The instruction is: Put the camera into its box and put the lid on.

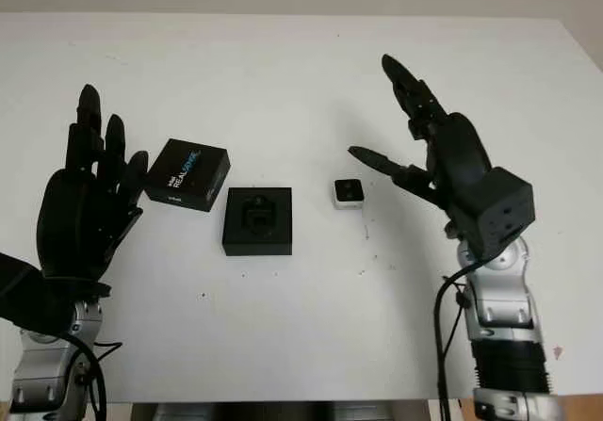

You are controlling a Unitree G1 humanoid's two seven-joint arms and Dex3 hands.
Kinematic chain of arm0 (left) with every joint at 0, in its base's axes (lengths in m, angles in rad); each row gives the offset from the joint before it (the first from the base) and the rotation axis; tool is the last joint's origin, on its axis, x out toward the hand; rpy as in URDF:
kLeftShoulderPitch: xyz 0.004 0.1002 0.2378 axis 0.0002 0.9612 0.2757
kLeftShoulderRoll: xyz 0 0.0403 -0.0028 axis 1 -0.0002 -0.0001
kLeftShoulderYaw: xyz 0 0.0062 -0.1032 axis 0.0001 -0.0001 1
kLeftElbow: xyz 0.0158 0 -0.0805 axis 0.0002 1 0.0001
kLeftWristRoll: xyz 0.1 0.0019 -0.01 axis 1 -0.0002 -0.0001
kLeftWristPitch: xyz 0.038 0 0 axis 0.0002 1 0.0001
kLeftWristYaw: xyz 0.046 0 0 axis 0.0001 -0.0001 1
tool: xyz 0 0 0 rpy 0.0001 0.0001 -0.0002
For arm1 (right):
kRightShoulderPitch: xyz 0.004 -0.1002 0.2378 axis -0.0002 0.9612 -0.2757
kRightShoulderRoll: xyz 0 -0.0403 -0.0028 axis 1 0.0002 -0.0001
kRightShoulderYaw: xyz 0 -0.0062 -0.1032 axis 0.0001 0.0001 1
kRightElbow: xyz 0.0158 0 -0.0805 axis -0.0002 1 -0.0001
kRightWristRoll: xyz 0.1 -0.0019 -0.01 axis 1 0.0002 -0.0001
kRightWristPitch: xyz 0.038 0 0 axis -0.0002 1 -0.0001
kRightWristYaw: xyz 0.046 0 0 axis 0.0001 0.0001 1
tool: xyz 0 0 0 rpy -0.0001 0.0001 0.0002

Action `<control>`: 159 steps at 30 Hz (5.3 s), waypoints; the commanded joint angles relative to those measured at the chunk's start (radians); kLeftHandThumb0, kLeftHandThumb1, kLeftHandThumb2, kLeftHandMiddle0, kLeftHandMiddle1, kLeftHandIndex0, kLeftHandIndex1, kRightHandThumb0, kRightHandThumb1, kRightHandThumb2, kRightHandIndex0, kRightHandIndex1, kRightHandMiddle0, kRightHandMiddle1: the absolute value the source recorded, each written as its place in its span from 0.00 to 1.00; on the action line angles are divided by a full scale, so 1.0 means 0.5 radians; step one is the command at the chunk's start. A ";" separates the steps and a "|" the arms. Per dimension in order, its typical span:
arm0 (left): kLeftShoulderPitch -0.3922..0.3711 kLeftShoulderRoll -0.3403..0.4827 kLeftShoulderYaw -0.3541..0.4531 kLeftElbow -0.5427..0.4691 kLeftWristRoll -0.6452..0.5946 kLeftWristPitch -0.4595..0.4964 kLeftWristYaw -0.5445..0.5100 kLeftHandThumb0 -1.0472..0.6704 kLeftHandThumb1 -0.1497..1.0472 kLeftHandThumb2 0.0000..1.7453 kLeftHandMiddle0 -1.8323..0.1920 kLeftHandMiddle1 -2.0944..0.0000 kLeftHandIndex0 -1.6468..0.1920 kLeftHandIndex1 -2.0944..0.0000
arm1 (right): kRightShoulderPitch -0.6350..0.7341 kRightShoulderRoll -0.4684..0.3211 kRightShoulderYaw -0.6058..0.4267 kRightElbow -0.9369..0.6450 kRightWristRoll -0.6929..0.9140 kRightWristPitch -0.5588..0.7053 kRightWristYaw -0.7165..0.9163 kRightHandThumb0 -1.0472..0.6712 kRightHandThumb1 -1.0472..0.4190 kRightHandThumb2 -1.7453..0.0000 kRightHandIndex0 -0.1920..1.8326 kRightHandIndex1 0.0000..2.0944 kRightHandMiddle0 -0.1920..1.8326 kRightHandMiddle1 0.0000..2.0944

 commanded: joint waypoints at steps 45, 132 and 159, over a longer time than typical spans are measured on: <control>-0.026 0.025 0.011 0.000 0.001 0.012 -0.026 0.27 1.00 0.21 0.97 0.98 0.99 0.98 | -0.214 -0.327 0.282 0.840 -0.188 -0.486 0.363 0.21 0.17 0.97 0.06 0.02 0.37 0.08; -0.001 -0.004 -0.033 -0.043 0.056 0.038 -0.010 0.29 1.00 0.20 0.98 0.98 1.00 0.98 | -0.191 0.123 0.411 0.968 -0.315 -0.786 -0.440 0.30 0.06 0.97 0.29 0.02 0.32 0.65; -0.007 -0.043 -0.064 -0.016 0.065 0.002 0.028 0.30 1.00 0.21 0.98 0.97 0.99 0.97 | -0.053 0.182 0.403 0.145 -0.252 -0.545 -0.249 0.30 0.05 0.97 0.24 0.02 0.32 0.66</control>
